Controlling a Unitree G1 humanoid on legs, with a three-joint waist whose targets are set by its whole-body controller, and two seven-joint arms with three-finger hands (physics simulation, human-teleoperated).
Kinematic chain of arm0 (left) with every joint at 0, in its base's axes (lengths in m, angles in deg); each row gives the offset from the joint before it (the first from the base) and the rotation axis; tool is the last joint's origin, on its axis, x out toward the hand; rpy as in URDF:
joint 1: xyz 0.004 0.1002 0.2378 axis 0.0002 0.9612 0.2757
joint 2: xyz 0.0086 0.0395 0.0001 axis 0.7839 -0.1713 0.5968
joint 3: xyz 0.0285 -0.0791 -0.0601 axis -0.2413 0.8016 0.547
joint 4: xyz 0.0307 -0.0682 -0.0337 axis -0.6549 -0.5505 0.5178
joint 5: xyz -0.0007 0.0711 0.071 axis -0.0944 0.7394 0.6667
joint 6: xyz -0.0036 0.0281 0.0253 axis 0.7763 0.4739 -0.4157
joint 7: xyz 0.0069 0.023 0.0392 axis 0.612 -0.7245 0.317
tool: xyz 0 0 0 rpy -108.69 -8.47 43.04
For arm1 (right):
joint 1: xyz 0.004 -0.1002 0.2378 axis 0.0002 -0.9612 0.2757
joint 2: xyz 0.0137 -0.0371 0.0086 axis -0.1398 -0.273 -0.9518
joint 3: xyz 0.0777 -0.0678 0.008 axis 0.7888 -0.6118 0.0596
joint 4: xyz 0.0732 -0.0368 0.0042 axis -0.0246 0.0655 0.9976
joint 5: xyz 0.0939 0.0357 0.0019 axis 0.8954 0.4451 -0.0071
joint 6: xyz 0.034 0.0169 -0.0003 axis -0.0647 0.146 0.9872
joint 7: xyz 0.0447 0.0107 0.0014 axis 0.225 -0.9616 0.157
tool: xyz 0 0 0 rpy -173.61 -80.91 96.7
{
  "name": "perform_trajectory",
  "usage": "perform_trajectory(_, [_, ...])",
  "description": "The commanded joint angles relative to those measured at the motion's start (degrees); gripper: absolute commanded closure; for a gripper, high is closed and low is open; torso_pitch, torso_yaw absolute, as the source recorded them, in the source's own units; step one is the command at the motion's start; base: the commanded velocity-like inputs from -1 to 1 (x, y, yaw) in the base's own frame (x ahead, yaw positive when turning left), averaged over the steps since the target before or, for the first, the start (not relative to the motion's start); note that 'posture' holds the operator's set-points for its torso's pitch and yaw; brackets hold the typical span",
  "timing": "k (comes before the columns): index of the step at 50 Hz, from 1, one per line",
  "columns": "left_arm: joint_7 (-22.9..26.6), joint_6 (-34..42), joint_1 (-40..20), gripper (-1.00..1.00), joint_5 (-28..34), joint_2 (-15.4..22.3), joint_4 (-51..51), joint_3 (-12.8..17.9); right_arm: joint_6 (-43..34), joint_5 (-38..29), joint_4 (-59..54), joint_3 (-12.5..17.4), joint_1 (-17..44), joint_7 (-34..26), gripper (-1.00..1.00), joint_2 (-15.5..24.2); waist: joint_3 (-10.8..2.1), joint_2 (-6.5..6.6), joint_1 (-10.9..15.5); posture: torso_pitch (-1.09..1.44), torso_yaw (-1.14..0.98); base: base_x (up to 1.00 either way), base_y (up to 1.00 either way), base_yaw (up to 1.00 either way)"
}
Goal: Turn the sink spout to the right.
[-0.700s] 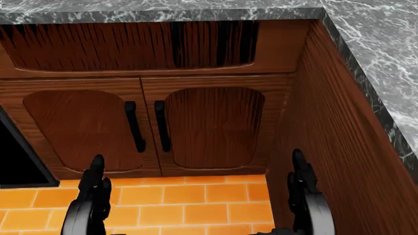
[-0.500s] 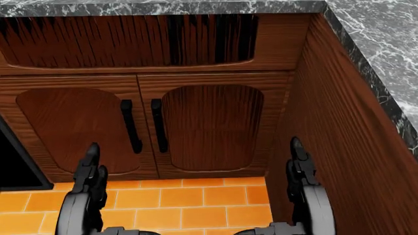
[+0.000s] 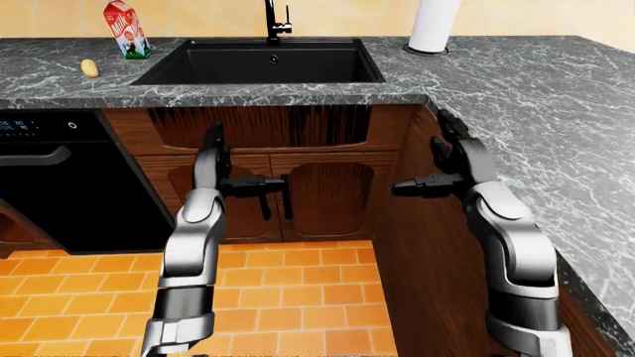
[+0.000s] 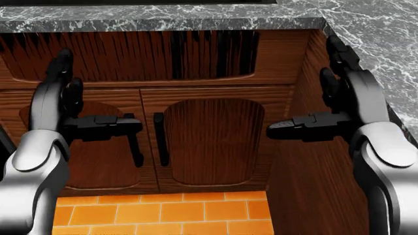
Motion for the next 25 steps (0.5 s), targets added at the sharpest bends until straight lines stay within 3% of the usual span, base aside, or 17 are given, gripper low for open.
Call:
perform_trajectory(1, [-0.15, 0.65, -2.47, -1.00, 0.01, 0.18, 2.71, -0.47, 1.18, 0.34, -0.68, -0.48, 3.58, -0.26, -1.00, 1.09, -1.19, 0.01, -0.01, 0.00, 0.00, 0.02, 0.00, 0.00])
perform_trajectory(2, [-0.30, 1.28, -2.92, -1.00, -0.06, 0.23, 2.99, -0.37, 1.79, 0.35, -2.57, -0.58, 4.69, -0.37, -1.00, 1.32, -2.14, 0.25, -0.06, 0.00, 0.00, 0.14, 0.00, 0.00])
perform_trajectory(5, [-0.72, 1.99, -3.74, -1.00, 0.14, 0.45, 2.98, -0.38, 3.97, 0.94, -7.37, -0.43, 6.79, -0.87, -1.00, 1.98, 0.99, 0.22, -0.15, 0.00, 0.00, 0.28, 0.00, 0.00])
perform_trajectory(10, [-0.89, 2.92, -4.28, -1.00, 0.65, 0.83, 3.58, -0.31, 3.81, 1.65, -7.70, -0.37, 7.32, -0.40, -1.00, 2.42, 1.70, -1.68, -0.02, 0.00, 0.00, 0.34, 0.00, 0.00])
perform_trajectory(12, [-0.89, 3.34, -4.15, -1.00, 0.82, 0.87, 4.22, -0.36, 3.03, 1.70, -6.94, -0.52, 7.31, -0.32, -1.00, 2.54, 1.26, -0.69, -0.30, 0.00, 0.00, 0.36, 0.00, 0.00])
perform_trajectory(14, [-0.92, 3.90, -4.18, -1.00, 0.94, 0.92, 4.88, -0.30, 2.66, 1.67, -6.63, -0.52, 7.32, -0.34, -1.00, 2.69, 1.19, -0.88, -0.25, 0.00, 0.00, 0.36, 0.00, 0.00])
perform_trajectory(17, [-0.98, 4.78, -4.42, -1.00, 1.06, 1.06, 5.60, -0.18, 2.17, 1.62, -6.11, -0.63, 7.47, -0.36, -1.00, 2.71, 0.91, 0.25, -0.37, 0.00, 0.00, 0.36, 0.00, 0.00])
perform_trajectory(19, [-1.00, 5.12, -4.81, -1.00, 0.92, 1.24, 5.55, 0.11, 1.85, 1.37, -6.03, -0.81, 7.68, -0.41, -1.00, 2.73, 1.42, 1.70, -0.68, 0.00, 0.00, 0.37, 0.00, 0.00])
perform_trajectory(21, [-1.03, 5.48, -4.75, -1.00, 0.72, 1.38, 5.96, 0.25, 1.56, 1.23, -5.77, -0.84, 7.71, -0.53, -1.00, 2.73, 0.98, 4.50, -0.94, 0.00, 0.00, 0.36, 0.00, 0.00])
perform_trajectory(22, [-1.04, 5.61, -4.57, -1.00, 0.73, 1.42, 6.31, 0.22, 1.43, 1.19, -5.47, -0.81, 7.64, -0.57, -1.00, 2.71, 0.54, 4.76, -0.87, 0.00, 0.00, 0.38, 0.00, 0.00])
perform_trajectory(23, [-1.01, 5.63, -4.56, -1.00, 0.72, 1.49, 6.40, 0.24, 1.76, 1.10, -5.64, -0.86, 7.47, -0.66, -1.00, 2.63, 0.87, 4.19, -0.40, 0.00, 0.00, 0.36, 0.00, 0.00])
perform_trajectory(24, [-1.03, 5.73, -4.76, -1.00, 0.68, 1.61, 6.33, 0.35, 1.82, 1.02, -5.80, -0.85, 7.56, -0.69, -1.00, 2.61, 1.21, 4.75, -0.78, 0.00, 0.00, 0.36, 0.00, 0.00])
perform_trajectory(25, [-1.01, 5.48, -4.91, -1.00, 0.72, 1.66, 5.90, 0.35, 1.85, 1.06, -5.71, -0.81, 7.53, -0.74, -1.00, 2.55, 1.14, 4.43, -0.26, 0.00, 0.00, 0.37, 0.00, 0.00])
